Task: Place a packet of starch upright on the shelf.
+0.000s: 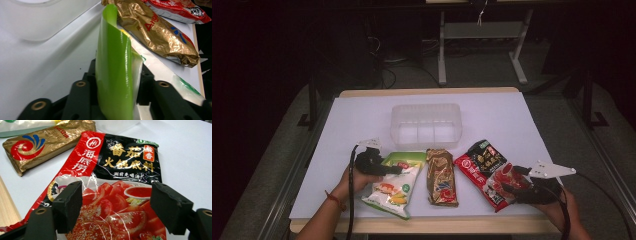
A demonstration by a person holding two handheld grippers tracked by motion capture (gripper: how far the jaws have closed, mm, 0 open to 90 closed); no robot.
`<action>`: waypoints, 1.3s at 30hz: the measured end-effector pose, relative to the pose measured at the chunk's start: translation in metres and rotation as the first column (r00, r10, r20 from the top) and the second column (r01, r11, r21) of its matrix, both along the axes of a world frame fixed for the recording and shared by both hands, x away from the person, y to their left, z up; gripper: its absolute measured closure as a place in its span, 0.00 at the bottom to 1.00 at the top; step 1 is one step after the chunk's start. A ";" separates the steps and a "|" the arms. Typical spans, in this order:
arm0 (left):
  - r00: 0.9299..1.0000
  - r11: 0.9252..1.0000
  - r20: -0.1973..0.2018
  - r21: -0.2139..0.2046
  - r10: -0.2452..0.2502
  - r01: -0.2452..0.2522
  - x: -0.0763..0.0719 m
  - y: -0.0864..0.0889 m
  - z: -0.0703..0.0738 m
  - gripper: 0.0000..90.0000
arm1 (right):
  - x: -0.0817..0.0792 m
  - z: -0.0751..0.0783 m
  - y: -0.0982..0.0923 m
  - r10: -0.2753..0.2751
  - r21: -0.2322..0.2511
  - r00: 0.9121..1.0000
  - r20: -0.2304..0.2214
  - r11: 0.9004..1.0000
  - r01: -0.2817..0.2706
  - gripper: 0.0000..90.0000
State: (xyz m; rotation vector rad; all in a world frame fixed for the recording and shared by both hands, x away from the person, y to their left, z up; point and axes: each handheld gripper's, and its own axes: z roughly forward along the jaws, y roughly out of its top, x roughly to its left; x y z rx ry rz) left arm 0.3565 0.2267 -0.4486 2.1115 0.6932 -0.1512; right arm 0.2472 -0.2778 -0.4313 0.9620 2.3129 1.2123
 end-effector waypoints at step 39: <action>0.992 0.998 0.118 0.032 0.041 -0.045 -0.017 -0.001 0.021 0.88 | 0.000 0.001 -0.006 -0.048 -0.002 0.998 0.028 0.999 0.048 0.33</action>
